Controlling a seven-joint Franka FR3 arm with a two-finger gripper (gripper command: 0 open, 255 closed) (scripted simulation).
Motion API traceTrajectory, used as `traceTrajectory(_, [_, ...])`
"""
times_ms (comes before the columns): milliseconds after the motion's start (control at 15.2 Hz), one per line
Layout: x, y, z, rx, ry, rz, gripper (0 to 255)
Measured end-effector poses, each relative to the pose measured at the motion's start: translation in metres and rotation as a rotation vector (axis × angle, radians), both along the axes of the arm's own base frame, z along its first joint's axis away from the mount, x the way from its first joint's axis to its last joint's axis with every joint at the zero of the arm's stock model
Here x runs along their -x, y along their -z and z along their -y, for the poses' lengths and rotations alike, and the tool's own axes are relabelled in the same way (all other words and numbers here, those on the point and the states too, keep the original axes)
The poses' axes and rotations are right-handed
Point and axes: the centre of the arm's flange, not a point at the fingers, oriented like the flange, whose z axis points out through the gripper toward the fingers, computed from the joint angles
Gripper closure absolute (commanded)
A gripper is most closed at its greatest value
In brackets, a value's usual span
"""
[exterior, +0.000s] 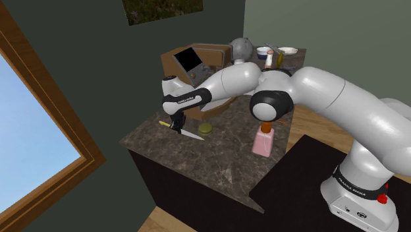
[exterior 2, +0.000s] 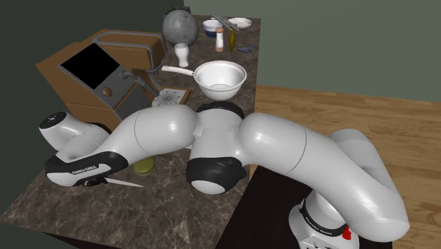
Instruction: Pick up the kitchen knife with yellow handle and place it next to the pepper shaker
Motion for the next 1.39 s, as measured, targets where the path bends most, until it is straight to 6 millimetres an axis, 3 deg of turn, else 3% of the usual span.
traceTrajectory(198, [0.0,0.013,0.0,0.0,0.0,0.0,255])
traceTrajectory(594, [0.0,0.015,-0.001,0.0,0.0,0.0,255])
traceTrajectory(660, [0.0,0.015,-0.001,0.0,0.0,0.0,0])
traceTrajectory(1056, [0.0,0.015,-0.001,0.0,0.0,0.0,0])
traceTrajectory(1386, [0.001,-0.031,-0.001,-0.001,0.0,0.001,0])
